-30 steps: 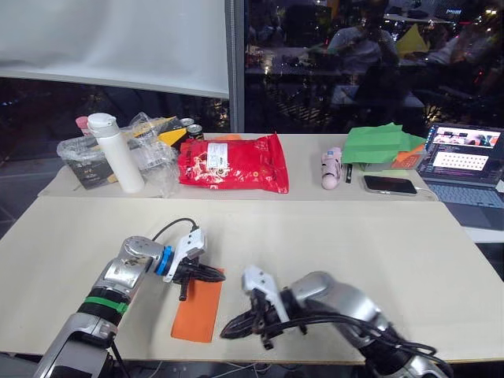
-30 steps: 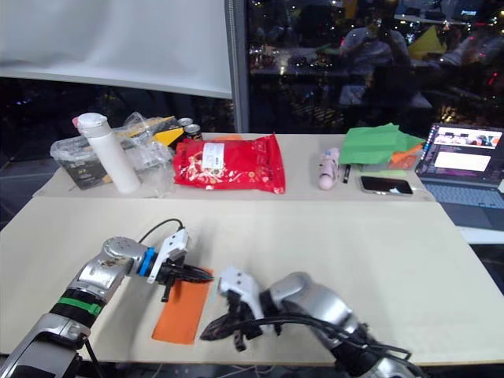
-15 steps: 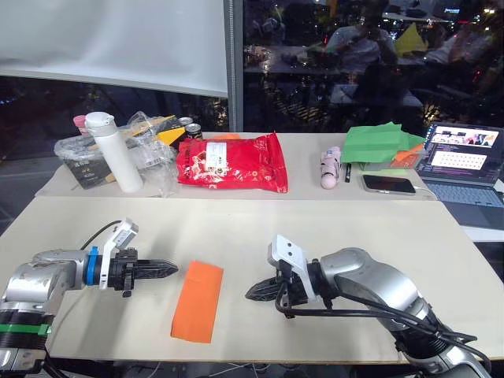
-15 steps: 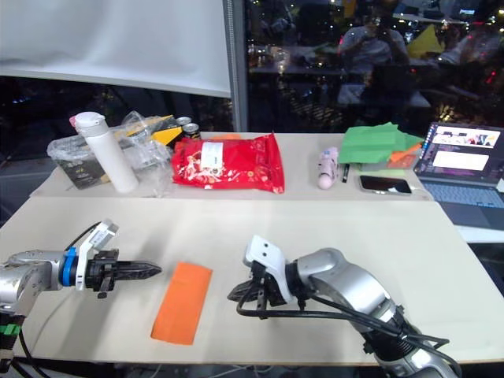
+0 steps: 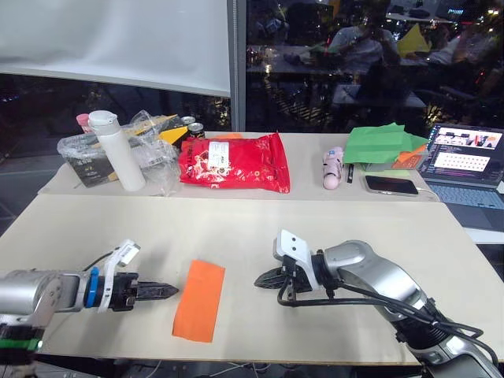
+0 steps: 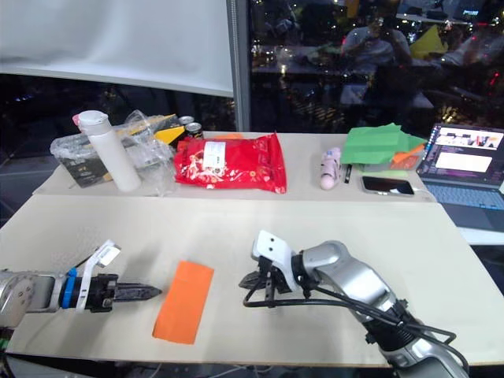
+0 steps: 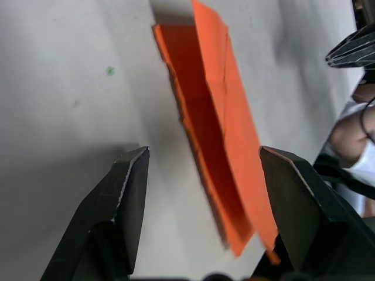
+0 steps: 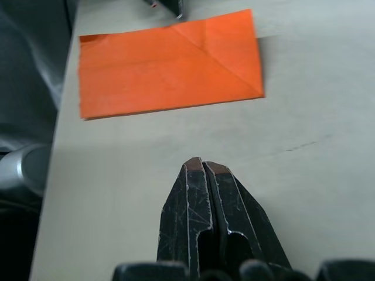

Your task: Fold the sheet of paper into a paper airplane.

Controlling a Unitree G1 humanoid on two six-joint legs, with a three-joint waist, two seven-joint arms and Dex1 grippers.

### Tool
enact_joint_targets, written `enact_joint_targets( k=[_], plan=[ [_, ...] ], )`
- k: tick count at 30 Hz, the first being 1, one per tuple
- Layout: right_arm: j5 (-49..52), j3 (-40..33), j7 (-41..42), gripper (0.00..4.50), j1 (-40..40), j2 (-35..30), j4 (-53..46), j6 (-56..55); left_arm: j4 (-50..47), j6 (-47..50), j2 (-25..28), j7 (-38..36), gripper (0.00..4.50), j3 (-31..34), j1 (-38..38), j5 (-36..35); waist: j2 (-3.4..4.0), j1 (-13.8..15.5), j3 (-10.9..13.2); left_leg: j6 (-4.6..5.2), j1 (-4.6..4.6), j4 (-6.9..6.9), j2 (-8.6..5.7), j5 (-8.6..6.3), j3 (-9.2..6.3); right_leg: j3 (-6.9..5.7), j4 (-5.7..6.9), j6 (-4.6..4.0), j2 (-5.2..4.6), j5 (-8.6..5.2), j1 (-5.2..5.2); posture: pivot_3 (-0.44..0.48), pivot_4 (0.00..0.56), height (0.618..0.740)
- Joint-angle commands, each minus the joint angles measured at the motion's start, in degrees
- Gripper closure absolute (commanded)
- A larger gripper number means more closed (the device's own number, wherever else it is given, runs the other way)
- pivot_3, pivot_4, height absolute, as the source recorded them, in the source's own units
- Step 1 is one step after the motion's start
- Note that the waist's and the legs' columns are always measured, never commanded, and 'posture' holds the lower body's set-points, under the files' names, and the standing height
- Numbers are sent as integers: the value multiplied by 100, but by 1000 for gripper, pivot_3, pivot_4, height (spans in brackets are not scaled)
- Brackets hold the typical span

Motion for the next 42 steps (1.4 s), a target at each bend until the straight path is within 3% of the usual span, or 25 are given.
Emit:
enact_joint_targets(
  k=[1, 7, 12, 17, 28, 34, 38, 39, 42],
  plan=[
    [14, -217, -153, 4500, 82, -45, -303, 4, 71, 185, -22, -150, 1337, -182, -282, -214, 1, -8, 0, 0, -1, -1, 0, 0, 0, 0, -1, 0, 0, 1, 1, 0, 150, 715],
    [-1, -263, -353, 4500, 186, -96, -384, 83, 118, 221, -218, -117, 1337, -896, -594, -143, 6, -18, 0, 0, 5, -5, 0, 0, 1, 1, 4, 1, 0, 2, 5, 0, 150, 715],
    [-41, -382, -631, 4500, 187, -113, -449, 168, 615, 513, -682, 101, 2842, -1114, -1131, -133, 1, 8, -1, 0, -3, 3, -3, 0, 0, 1, -2, -2, 0, 0, 2, 0, 150, 715],
    [36, -603, -724, 4500, 306, -278, -588, 359, 738, 1164, -1132, 400, 4471, -922, -1312, -362, 7, 1, -5, 1, -12, -1, -4, 0, 0, 1, -11, 6, 0, 5, 19, 0, 150, 715],
    [-136, -1232, -866, 4500, 249, -821, -338, 241, 1662, 1574, -2875, 2040, 4471, 558, -1891, -342, 11, 49, -7, 1, -17, 7, -7, 1, -4, 2, -38, 33, -2, 25, 34, 0, 150, 715],
    [-187, -1252, -896, 4500, 252, -812, -288, 198, 2302, 1573, -3744, 3406, 4471, 1345, -2098, 190, 33, 98, -20, 1, -16, 9, -11, 1, -4, 5, -43, 39, -4, 31, 43, 0, 150, 715],
    [-207, -1242, -952, 4500, 310, -757, -332, 220, 2222, 1574, -4151, 3925, 4471, 1699, -1972, -14, 49, 138, -29, 0, 2, 14, -24, 1, -4, 6, -50, 44, -15, 32, 58, 0, 150, 715],
    [-210, -1245, -952, 4500, 327, -757, -348, 227, 2175, 1574, -4197, 4010, 3918, 1757, -1937, -91, 50, 137, -30, 0, 6, 14, -27, 1, -3, 6, -53, 44, -18, 32, 58, 0, 150, 715],
    [-213, -1257, -949, 4500, 374, -772, -370, 232, 2010, 1574, -4224, 4177, 3059, 1805, -1810, -483, 61, 126, -37, -1, 0, 14, -30, 1, -3, 6, -55, 44, -22, 32, 72, 0, 150, 715]
  ],
)
